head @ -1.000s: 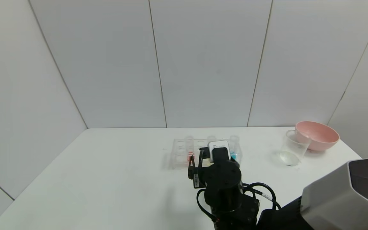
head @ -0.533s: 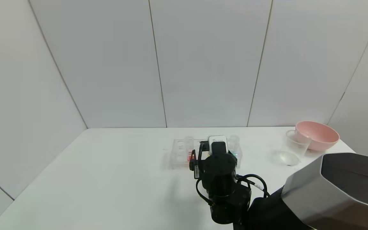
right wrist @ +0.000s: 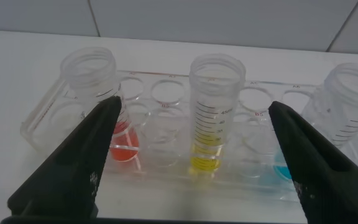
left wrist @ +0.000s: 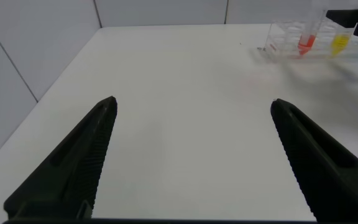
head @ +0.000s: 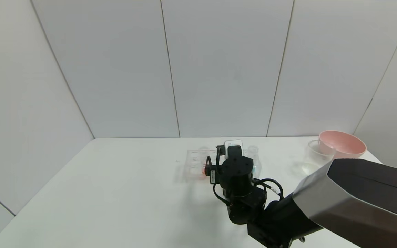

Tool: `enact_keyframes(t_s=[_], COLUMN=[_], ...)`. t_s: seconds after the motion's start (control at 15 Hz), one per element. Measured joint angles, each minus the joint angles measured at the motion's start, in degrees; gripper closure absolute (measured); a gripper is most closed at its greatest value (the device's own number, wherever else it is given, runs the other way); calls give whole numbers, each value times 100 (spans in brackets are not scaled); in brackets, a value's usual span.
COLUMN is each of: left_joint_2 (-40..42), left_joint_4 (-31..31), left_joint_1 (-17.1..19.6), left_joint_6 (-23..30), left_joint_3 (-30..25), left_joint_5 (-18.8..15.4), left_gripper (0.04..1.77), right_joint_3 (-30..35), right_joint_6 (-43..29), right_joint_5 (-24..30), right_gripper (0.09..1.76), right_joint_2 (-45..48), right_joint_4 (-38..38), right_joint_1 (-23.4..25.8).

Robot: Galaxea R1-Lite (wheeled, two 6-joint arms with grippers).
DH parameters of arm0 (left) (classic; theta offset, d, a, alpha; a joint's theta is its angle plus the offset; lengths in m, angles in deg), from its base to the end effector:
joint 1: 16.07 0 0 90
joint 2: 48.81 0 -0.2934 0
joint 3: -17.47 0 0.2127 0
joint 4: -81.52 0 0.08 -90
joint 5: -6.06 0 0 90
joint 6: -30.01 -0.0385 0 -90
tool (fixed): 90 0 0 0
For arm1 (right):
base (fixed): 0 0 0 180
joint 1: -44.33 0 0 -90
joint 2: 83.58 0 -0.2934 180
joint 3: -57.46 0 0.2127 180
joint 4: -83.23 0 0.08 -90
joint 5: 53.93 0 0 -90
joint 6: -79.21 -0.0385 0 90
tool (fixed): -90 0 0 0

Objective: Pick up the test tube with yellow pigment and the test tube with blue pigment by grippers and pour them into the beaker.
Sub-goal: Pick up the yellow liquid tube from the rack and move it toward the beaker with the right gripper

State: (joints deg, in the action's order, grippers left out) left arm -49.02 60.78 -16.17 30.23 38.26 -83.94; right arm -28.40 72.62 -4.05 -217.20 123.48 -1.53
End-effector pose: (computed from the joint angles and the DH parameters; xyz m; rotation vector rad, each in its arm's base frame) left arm 0.0242 0.0000 0.0755 -0.0038 0.0028 -0.0017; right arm 0.3339 0.3085 0.0406 0.0254 0.1015 0.0943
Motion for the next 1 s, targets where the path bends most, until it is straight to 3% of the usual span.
enact_keyframes(t_s=[1.0], left_joint_2=[0], left_joint_4=[0], left_joint_1=[2], left_joint_6=[2], left_joint_3=[0], left_joint_5=[0], left_gripper=[5], right_joint_3=[-83], right_joint_6=[-5], right_joint_5=[503], right_gripper=[14], right_joint_2=[-106], right_joint_4=[68], right_joint_1=[282])
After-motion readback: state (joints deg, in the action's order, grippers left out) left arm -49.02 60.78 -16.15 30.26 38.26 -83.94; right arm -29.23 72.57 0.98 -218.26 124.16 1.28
